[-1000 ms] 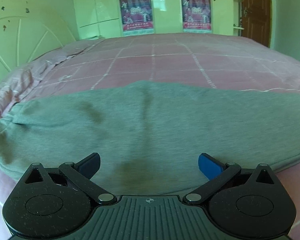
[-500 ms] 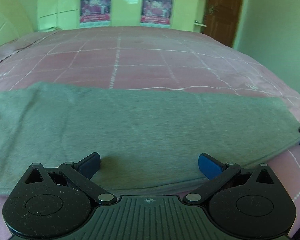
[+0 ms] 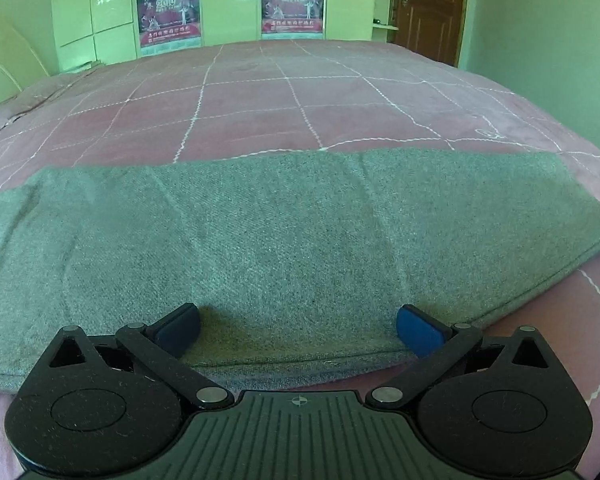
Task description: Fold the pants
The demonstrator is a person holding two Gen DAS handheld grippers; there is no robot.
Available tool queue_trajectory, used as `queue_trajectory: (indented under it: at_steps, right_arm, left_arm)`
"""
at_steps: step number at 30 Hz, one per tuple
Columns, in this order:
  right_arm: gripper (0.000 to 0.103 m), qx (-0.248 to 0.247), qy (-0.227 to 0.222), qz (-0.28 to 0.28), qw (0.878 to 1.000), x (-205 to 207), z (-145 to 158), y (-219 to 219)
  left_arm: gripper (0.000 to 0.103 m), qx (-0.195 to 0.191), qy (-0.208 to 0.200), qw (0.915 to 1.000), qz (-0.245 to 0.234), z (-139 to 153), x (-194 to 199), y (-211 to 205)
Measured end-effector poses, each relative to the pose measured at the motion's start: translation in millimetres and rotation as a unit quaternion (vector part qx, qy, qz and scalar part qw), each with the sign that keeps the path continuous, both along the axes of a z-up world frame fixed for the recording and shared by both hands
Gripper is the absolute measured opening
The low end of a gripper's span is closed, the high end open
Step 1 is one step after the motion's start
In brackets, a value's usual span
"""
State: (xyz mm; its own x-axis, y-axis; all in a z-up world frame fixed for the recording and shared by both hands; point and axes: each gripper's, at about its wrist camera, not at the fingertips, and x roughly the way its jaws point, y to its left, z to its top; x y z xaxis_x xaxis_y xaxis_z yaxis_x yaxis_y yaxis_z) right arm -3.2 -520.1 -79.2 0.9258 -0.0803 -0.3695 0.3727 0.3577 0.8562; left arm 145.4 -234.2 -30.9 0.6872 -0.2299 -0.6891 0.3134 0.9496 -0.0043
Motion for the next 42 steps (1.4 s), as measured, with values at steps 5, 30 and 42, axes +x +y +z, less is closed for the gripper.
queue_trajectory:
  at_steps: [5, 30, 42]
  right_arm:
    - [0.023, -0.019, 0.009, -0.002, 1.0, 4.0, -1.5, 5.5]
    - [0.009, -0.207, -0.027, 0.185, 0.96, 106.1, 114.0, 167.7]
    - [0.039, -0.228, 0.021, 0.423, 0.877, 149.6, 49.2, 401.2]
  left_arm:
    - [0.103, 0.002, -0.006, 1.0, 0.002, -1.8, -0.6, -2.6]
    - [0.103, -0.106, -0.122, 0.9771, 0.139, 33.0, -51.1, 268.5]
    - [0.103, -0.195, -0.137, 0.9265, 0.291, -4.5, -63.4, 425.6]
